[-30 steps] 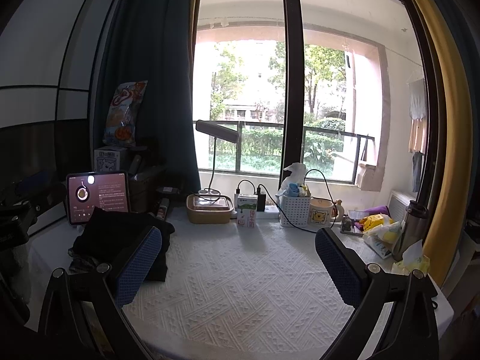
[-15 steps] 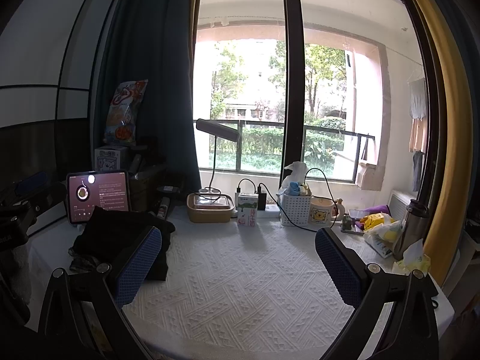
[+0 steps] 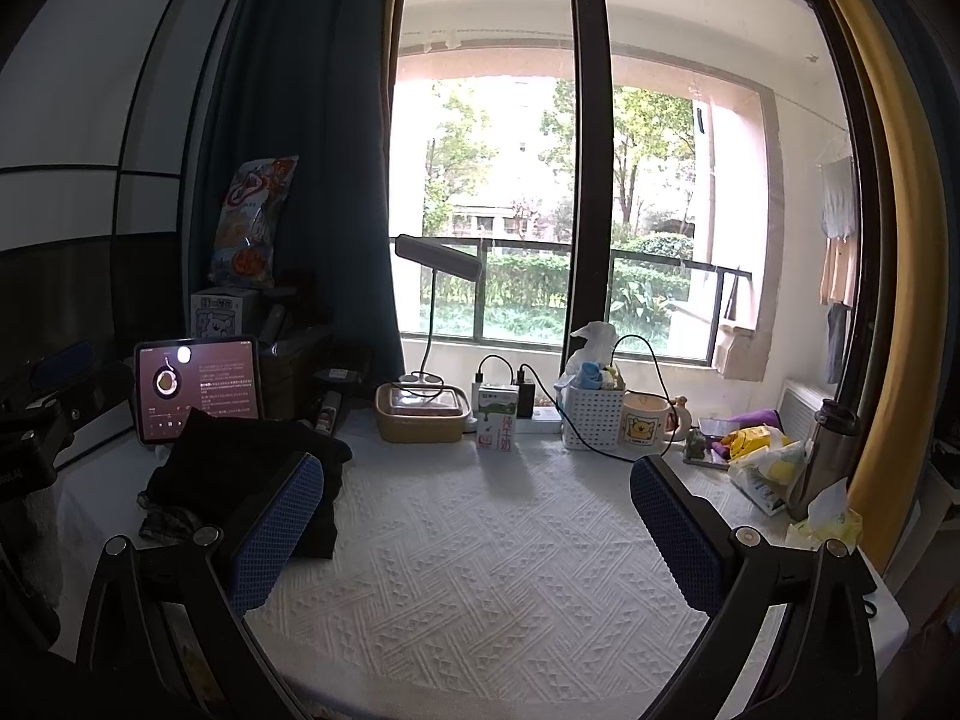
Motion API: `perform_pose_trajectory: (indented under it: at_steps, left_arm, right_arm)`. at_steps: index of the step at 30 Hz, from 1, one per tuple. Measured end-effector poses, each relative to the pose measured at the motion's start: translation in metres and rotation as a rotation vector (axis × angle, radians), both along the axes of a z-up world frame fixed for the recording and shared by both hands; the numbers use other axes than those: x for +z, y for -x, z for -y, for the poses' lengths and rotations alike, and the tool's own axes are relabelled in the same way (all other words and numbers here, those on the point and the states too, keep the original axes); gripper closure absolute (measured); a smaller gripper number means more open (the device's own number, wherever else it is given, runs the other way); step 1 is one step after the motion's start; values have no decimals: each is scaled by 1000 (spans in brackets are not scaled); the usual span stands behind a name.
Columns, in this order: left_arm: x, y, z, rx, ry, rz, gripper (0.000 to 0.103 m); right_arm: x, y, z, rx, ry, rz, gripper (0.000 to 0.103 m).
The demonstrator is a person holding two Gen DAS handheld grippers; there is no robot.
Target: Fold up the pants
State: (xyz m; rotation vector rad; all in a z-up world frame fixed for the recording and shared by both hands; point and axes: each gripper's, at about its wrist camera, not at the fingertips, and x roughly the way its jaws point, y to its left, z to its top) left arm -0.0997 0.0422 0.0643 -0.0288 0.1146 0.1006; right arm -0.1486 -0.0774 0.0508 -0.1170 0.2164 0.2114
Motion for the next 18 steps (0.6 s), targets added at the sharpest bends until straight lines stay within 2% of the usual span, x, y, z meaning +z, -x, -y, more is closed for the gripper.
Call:
perform_pose_trajectory:
  at_steps: [18]
  left_arm:
    - [-1, 0, 0, 0, 1, -3, 1]
  right_arm:
    - [0, -1, 1, 4, 3, -6, 0]
